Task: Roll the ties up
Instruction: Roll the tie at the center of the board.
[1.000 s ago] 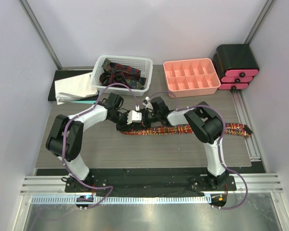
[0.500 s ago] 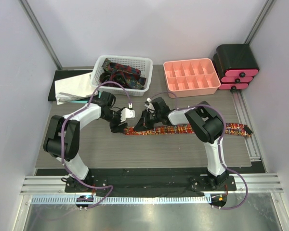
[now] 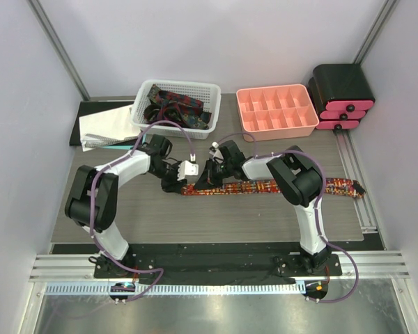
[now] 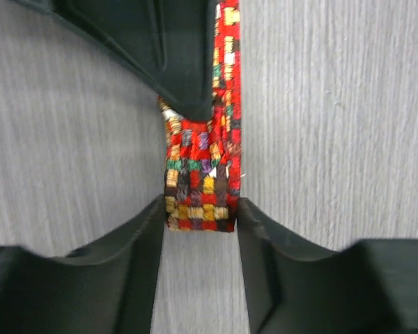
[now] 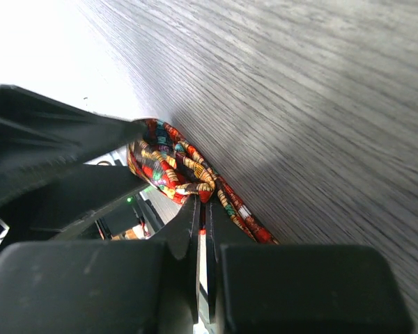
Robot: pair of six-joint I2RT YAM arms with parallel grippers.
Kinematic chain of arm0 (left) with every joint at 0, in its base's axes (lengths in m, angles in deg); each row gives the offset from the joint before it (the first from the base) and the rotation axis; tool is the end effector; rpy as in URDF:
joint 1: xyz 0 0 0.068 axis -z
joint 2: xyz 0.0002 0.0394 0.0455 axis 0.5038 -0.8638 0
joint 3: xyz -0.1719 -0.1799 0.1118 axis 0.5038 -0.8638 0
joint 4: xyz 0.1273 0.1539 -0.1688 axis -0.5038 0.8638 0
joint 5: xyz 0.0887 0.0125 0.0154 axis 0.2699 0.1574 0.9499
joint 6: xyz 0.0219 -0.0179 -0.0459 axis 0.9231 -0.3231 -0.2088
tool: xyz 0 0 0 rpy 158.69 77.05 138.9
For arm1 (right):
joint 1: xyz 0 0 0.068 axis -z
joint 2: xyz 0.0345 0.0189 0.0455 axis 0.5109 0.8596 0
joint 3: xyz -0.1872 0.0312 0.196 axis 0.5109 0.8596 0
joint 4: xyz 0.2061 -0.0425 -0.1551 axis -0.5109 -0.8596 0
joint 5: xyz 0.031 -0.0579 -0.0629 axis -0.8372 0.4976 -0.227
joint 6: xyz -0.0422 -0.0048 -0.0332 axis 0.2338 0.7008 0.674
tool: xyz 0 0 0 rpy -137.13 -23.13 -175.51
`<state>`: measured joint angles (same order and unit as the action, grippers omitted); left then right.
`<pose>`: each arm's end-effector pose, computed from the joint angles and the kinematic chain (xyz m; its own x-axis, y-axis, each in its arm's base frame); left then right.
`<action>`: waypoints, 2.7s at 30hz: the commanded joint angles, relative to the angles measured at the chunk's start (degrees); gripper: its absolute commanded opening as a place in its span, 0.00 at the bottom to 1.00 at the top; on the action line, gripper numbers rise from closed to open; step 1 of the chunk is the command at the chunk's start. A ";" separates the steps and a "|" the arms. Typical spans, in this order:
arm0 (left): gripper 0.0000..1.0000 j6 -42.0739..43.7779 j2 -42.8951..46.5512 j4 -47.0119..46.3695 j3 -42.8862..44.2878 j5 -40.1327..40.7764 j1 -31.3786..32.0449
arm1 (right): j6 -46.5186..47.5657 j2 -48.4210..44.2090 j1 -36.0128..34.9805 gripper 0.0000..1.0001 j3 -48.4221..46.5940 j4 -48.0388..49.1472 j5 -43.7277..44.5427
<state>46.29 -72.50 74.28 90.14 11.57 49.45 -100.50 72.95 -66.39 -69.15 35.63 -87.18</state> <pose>0.2871 -0.1224 0.1722 -0.0157 0.7757 -0.6310 0.9999 0.0140 -0.0078 0.3236 0.2608 0.1007 -0.9958 0.0023 -0.0916 -0.0761 0.5368 0.8403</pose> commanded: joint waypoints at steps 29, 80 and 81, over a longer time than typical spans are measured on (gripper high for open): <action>0.29 -4.61 -6.06 -1.31 6.57 3.55 7.25 | 1.35 -6.64 2.08 0.28 1.93 -3.16 -2.71; 0.29 -5.32 0.26 1.06 3.84 4.34 5.76 | 3.44 -10.24 6.74 0.42 1.22 -7.01 -6.84; 0.29 -5.40 0.18 0.98 3.84 4.34 5.85 | 4.68 -10.94 7.18 0.41 1.22 -8.86 -6.49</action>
<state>40.39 -72.98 75.33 94.08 16.44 55.35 -100.96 67.62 -61.47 -67.90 33.18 -92.88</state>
